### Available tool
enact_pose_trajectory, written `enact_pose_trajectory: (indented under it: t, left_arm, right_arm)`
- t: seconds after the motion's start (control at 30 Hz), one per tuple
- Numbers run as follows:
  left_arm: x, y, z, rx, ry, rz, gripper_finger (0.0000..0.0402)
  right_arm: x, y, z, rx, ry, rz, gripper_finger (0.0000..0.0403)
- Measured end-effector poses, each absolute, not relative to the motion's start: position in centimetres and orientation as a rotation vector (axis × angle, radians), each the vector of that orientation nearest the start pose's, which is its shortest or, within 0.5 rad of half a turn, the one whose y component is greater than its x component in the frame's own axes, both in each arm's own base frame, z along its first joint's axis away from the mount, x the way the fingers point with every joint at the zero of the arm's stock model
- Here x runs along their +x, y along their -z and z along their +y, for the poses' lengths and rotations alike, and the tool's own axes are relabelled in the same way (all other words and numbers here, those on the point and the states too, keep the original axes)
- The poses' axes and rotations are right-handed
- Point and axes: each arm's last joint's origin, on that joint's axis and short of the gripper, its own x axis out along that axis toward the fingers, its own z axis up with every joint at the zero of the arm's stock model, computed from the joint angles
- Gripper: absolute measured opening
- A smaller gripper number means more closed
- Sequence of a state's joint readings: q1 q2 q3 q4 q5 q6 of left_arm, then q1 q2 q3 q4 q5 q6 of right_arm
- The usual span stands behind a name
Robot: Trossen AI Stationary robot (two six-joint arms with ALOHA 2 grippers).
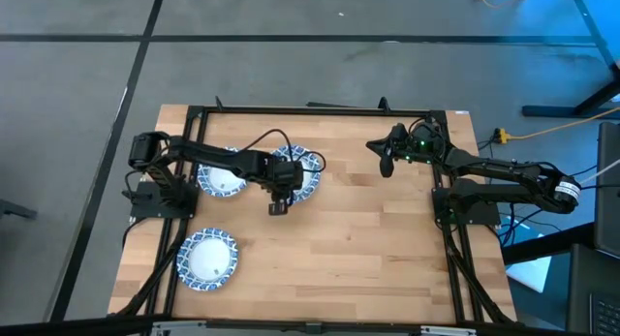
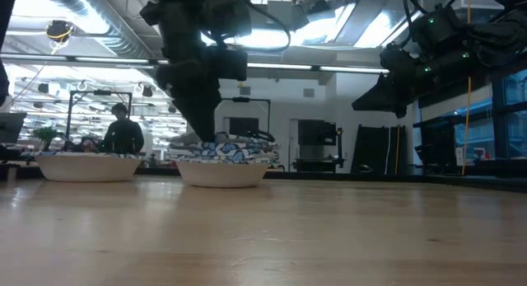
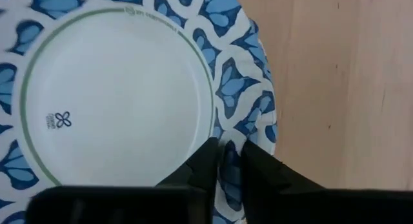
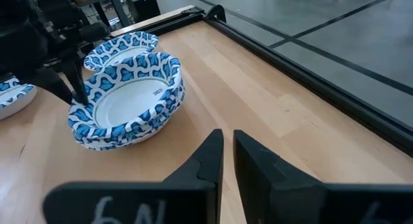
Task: Nest bowls inside each other
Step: Stack the blue patterned bowl on the stacked blue patterned bowls
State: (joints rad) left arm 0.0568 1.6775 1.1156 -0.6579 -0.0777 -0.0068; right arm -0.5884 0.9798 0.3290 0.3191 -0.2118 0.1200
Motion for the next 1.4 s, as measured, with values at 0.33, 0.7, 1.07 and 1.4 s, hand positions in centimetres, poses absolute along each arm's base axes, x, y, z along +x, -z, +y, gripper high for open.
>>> enact_pose_trajectory:
  t: [0.33,0.7,1.07,1.4]
  left_arm:
    - [31.8,-20.2,2.7,-0.081,-0.034,1.193,0.0115]
    - [29.5,-25.2,3.8,-0.091,-0.077,1.02,0.0122]
    - [29.2,-25.5,3.8,-0.127,-0.063,1.021,0.0122]
    - [29.3,-25.4,3.7,-0.106,-0.005,1.018,0.0122]
  right_arm:
    - [16.6,-19.1,-10.3,0.246,0.392,0.285,0.0038]
    - [16.5,-19.1,-10.3,0.246,0.392,0.285,0.0038]
    - [16.6,-19.1,-10.3,0.223,0.389,0.285,0.0038]
    - [16.6,-19.1,-10.3,0.222,0.39,0.286,0.0038]
